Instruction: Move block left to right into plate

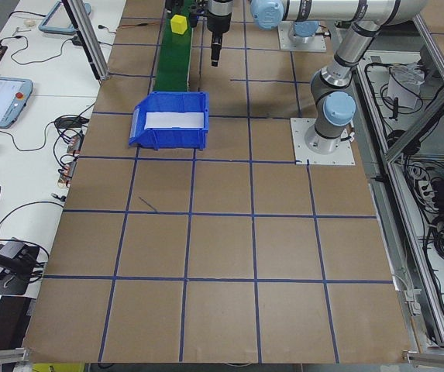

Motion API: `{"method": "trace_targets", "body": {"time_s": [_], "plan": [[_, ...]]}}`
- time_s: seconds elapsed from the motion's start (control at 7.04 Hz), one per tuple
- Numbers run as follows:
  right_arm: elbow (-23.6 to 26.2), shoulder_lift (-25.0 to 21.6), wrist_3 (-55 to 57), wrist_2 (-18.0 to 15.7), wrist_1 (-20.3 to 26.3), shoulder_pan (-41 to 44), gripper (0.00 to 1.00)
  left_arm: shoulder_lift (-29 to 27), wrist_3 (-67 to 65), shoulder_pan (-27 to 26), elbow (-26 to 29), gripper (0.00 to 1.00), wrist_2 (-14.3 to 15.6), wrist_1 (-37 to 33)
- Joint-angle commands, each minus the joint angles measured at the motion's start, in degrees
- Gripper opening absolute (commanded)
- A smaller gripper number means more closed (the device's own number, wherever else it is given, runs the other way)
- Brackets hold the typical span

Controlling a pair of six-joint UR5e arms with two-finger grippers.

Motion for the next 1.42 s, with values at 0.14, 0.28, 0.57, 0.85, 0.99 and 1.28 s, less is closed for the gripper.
{"method": "trace_targets", "body": {"time_s": [0.14,0.28,0.57,0.85,0.99,1.28], "plan": [[3.14,0.38,-7.16,-7.37,-1.38,-0.07,0.99,0.0,0.0,0.08,-0.03,1.0,0.0,-0.03],[2.8,0.47,-7.43,-9.23,-1.39,-0.16,0.94,0.0,0.09,0.08,-0.03,1.0,0.0,-0.03],[2.36,-0.14,-9.8,-18.98,-3.05,-0.6,0.39,0.0,0.09,0.08,-0.03,1.0,0.0,-0.03],[3.75,-4.42,-16.29,-19.88,-2.01,-4.18,0.22,0.0,0.09,0.08,-0.03,1.0,0.0,-0.03],[7.42,-9.85,-21.1,-20.06,0.69,-8.9,0.22,0.0,0.09,0.08,-0.03,1.0,0.0,-0.03],[19.35,-21.36,-34.63,-23.91,4.94,-19.71,0.23,0.0,0.09,0.08,-0.03,1.0,0.0,-0.03]]}}
